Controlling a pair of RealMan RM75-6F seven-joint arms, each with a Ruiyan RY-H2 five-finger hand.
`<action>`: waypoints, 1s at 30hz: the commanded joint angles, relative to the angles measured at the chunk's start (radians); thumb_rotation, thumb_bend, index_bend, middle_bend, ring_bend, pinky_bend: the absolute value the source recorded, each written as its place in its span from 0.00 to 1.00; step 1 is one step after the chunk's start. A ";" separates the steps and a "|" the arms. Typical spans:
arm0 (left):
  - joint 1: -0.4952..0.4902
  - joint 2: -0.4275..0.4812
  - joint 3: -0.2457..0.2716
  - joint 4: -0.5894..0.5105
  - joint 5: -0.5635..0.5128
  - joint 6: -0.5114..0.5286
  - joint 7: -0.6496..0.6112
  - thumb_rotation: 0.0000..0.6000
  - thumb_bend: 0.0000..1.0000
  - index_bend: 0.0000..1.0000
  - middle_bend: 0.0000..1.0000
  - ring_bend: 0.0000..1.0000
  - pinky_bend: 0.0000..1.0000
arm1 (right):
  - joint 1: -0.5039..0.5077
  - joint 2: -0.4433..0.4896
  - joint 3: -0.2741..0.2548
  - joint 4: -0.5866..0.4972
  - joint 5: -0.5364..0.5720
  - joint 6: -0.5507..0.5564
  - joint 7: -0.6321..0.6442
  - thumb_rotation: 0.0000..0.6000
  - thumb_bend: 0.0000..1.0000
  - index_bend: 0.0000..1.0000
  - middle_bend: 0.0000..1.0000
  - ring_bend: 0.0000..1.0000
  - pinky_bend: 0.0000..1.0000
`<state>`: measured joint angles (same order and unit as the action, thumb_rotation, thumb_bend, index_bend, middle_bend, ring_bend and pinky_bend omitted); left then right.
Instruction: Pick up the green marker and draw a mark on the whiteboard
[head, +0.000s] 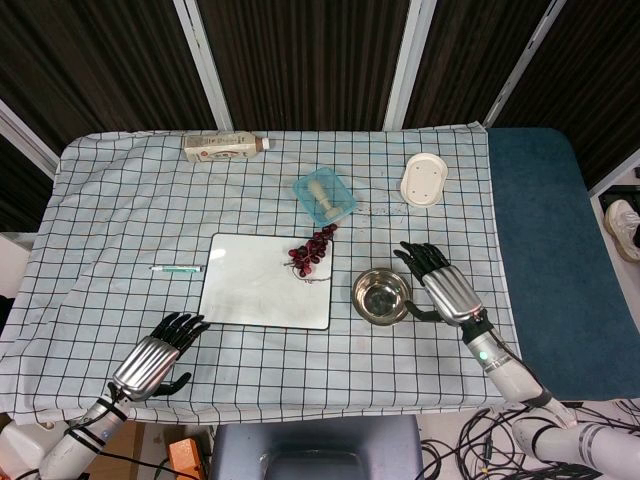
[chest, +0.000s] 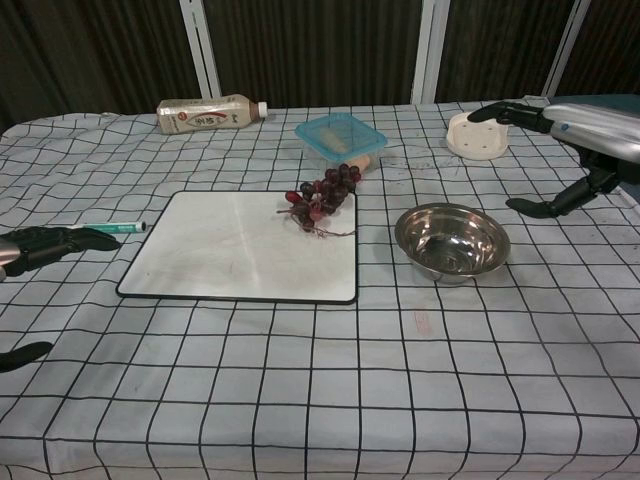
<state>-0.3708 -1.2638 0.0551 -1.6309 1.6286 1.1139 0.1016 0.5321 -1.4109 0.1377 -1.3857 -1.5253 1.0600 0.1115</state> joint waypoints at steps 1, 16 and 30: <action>-0.004 -0.004 0.001 0.001 -0.001 -0.002 -0.002 1.00 0.36 0.00 0.03 0.00 0.05 | 0.001 0.003 -0.005 0.000 0.004 0.000 -0.005 1.00 0.29 0.00 0.00 0.00 0.04; 0.002 -0.087 -0.096 0.107 -0.082 0.104 0.050 1.00 0.36 0.02 0.05 0.00 0.07 | -0.063 0.089 -0.046 -0.018 -0.004 0.113 -0.026 1.00 0.29 0.00 0.00 0.00 0.04; -0.168 -0.325 -0.247 0.464 -0.223 -0.010 0.119 1.00 0.37 0.19 0.24 0.03 0.06 | -0.382 0.268 -0.161 -0.065 -0.041 0.490 -0.024 1.00 0.29 0.00 0.00 0.00 0.04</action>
<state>-0.5018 -1.5387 -0.1612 -1.2181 1.4534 1.1391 0.1484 0.1670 -1.1588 -0.0092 -1.4379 -1.5581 1.5357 0.0796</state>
